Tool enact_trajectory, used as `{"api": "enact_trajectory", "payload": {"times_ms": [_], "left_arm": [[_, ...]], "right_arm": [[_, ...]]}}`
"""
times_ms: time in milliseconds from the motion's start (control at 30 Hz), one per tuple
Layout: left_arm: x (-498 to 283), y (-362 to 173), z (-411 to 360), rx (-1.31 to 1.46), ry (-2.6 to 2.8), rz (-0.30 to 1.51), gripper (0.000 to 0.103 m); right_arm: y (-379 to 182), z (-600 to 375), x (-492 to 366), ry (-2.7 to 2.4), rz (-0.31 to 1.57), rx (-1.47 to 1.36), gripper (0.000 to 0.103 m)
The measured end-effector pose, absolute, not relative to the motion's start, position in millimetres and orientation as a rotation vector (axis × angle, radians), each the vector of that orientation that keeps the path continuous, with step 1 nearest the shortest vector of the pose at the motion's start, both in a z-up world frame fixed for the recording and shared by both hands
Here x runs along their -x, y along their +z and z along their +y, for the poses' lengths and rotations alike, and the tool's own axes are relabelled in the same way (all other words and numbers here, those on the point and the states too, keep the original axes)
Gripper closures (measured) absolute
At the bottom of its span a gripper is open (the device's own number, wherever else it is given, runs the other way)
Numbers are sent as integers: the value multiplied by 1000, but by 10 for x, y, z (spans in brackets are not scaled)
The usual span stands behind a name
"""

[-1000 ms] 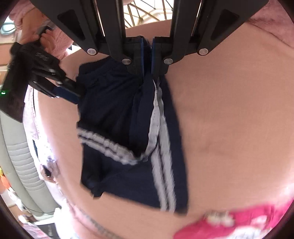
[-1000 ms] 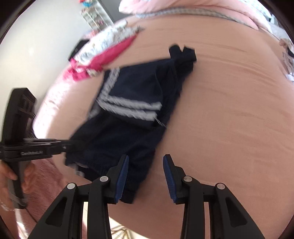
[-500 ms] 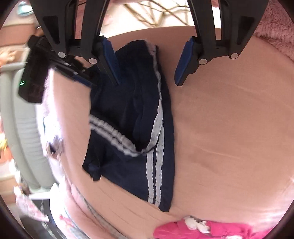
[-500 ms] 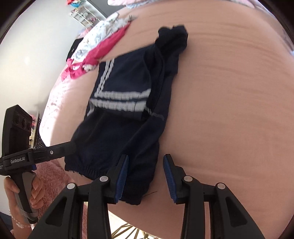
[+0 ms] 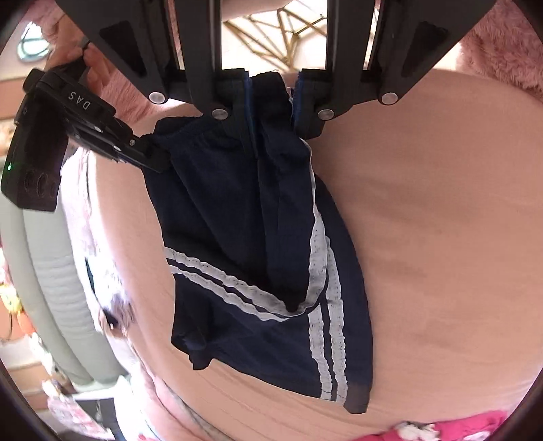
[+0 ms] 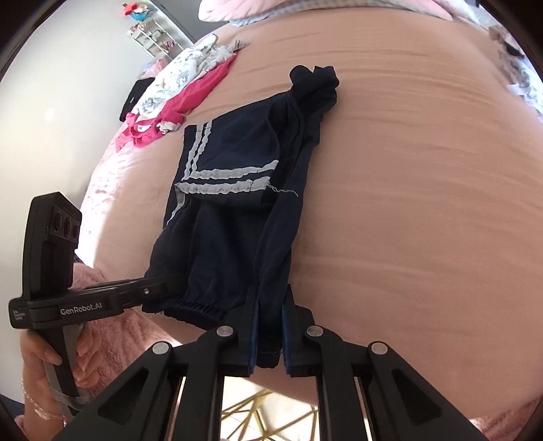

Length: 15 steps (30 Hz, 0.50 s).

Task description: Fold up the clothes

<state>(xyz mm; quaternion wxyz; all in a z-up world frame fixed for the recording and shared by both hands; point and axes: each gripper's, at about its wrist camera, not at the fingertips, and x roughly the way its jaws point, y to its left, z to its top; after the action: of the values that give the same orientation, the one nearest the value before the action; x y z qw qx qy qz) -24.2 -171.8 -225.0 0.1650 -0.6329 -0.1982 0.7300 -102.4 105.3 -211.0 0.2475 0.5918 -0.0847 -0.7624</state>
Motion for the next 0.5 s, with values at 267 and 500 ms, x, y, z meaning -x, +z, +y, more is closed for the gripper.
{"api": "enact_trajectory", "payload": {"times_ms": [267,500], "left_arm": [[307,-1832,-2079,1577,2163,-692,79],[513,-1577,-1810,1492,2185,-256,71]], "right_arm": [[-1989,1086,1024,-2099,-201,-1591,89],[-1517,1134,1203,-2233,43,-1500,73]]}}
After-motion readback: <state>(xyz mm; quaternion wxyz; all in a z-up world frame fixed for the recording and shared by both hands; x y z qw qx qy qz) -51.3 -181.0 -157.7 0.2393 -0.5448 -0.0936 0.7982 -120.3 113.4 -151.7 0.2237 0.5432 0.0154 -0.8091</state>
